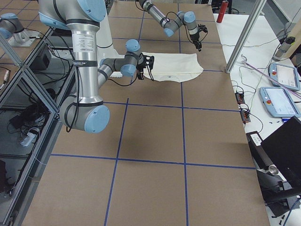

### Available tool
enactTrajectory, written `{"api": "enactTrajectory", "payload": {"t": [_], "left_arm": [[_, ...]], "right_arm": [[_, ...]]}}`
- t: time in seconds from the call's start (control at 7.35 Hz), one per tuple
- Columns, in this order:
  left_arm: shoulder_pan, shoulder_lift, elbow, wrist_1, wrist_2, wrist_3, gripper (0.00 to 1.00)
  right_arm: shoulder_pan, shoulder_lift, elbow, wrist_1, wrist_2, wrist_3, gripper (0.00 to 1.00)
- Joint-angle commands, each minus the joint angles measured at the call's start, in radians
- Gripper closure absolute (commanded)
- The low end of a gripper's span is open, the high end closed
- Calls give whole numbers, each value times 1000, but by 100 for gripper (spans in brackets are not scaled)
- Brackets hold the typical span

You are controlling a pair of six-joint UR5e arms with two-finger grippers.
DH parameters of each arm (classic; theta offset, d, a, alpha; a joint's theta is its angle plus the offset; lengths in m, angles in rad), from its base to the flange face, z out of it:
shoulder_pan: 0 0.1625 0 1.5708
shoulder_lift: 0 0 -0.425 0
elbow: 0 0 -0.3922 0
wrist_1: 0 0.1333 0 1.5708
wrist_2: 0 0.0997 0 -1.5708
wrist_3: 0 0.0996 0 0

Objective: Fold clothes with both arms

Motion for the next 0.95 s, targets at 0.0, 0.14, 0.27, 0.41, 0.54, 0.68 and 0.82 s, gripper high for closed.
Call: {"api": "enactTrajectory", "payload": {"t": [0.0,0.14,0.27,0.41,0.54,0.68,0.82], "left_arm": [[-50,104,-234,124,-154,87,0],[-48,201,-466,263,-163,90,0],[-41,244,-643,400,-166,91,0],[-13,263,-756,483,-167,90,0],[22,287,-822,524,-167,90,0],[25,298,-849,527,-167,90,0],[27,301,-849,527,-167,88,0]], "right_arm": [[12,159,-37,-183,-1,-16,0],[12,289,-73,-338,-1,-61,0],[9,401,-137,-452,-7,-114,0],[-2,467,-206,-482,-16,-157,0],[-18,536,-300,-482,-30,-191,0],[-41,607,-405,-482,-56,-207,0],[-61,646,-470,-484,-67,-237,0]]}}
